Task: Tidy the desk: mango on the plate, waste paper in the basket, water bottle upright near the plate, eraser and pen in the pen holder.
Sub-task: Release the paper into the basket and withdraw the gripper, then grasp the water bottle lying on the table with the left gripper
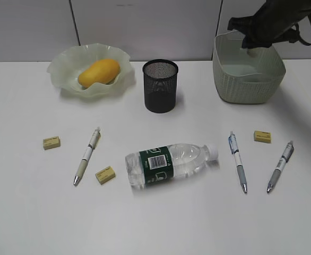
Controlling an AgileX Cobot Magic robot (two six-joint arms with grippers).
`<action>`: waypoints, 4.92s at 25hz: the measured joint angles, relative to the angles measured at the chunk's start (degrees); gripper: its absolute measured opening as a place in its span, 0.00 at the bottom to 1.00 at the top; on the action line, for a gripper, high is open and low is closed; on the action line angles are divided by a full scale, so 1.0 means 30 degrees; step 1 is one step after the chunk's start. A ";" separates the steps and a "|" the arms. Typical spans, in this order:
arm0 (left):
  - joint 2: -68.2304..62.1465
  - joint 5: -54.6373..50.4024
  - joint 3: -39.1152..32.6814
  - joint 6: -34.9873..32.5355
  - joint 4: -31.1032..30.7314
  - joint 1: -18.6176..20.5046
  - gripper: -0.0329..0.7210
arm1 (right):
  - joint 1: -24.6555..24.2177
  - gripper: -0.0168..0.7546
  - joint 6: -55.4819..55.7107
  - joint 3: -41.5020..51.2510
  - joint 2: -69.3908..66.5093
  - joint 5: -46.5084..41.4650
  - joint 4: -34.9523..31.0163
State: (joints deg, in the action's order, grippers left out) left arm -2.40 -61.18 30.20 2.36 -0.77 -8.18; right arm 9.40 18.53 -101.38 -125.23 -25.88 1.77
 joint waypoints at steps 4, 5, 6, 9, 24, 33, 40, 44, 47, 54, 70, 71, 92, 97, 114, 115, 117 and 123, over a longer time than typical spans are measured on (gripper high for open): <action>0.0000 0.0000 0.0000 0.0000 0.0000 0.0000 0.65 | 0.0000 0.41 0.0000 0.0000 -0.0907 0.0351 0.0000; 0.0000 0.0000 0.0000 0.0000 0.0000 0.0000 0.65 | 0.0000 0.53 0.0000 0.0000 -0.1001 0.0351 0.0000; 0.0000 0.0000 0.0000 0.0000 0.0000 0.0000 0.65 | 0.0000 0.65 0.0000 0.0000 -0.1025 0.0368 0.0000; 0.0000 0.0000 0.0000 0.0000 0.0000 0.0000 0.65 | 0.0000 0.81 0.0000 0.0000 -0.0989 0.0346 0.0000; 0.0000 0.0000 0.0000 0.0000 0.0000 0.0000 0.65 | 0.0000 0.71 -0.2403 0.0000 0.3057 -0.9689 0.0023; 0.0000 0.0000 0.0000 0.0000 0.0000 0.0000 0.65 | 0.0020 0.68 -0.4827 0.0026 0.4727 -1.4331 -0.0341; 0.0000 0.0000 0.0000 0.0000 0.0000 0.0000 0.65 | 0.0020 0.68 -0.5752 0.1958 0.7327 -1.4396 -0.2181; 0.0000 0.0000 0.0000 0.0000 0.0000 0.0000 0.65 | 0.0020 0.68 -0.6177 0.4468 0.9290 -1.4396 -0.2417; 0.0000 0.0000 0.0000 0.0000 0.0000 0.0000 0.65 | 0.0020 0.67 -0.6177 0.7059 1.1110 -1.4396 -0.2417; 0.0000 0.0000 0.0000 0.0000 0.0000 0.0000 0.65 | 0.0020 0.67 -0.6177 1.3360 1.6235 -1.2237 -0.3101; 0.0000 0.0000 0.0000 0.0000 0.0036 0.0000 0.65 | 0.0020 0.67 -0.6177 2.1177 3.0083 -1.0052 -0.2618; 0.0000 0.0000 0.0000 0.0000 0.0036 0.0000 0.65 | 0.0020 0.67 -0.5979 2.1665 3.1076 -1.0052 -0.2429; 0.0000 0.0000 0.0000 0.0000 0.0027 0.0000 0.65 | 0.0020 0.67 -0.5308 2.4156 3.9490 -1.1640 -0.0883; 0.0000 0.0000 0.0000 0.0000 0.0028 0.0000 0.65 | 0.0020 0.67 -0.5282 2.4154 3.9490 -1.1517 -0.0875; -0.7856 0.7646 0.3451 -0.2330 0.1828 0.0000 0.65 | 0.0020 0.67 -0.5274 2.4154 3.9490 -1.1454 -0.0838; -0.8659 0.7816 0.3782 -0.2732 0.2300 0.0000 0.66 | 0.0020 0.67 -0.5274 2.4154 3.9490 -1.1447 -0.0838; -1.0139 0.7955 0.4412 -0.4028 0.3450 0.0000 0.68 | 0.0020 0.67 -0.5274 2.4154 3.9490 -1.1447 -0.0838; -1.4620 0.7723 0.6309 -0.7737 0.7318 -0.0806 0.80 | 0.0020 0.67 -0.5257 2.4154 3.9490 -1.1432 -0.0838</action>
State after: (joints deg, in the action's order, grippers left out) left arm -46.26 -38.01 49.12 -20.85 21.18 -10.60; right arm 9.46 2.76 -28.92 -6.76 -60.17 -0.75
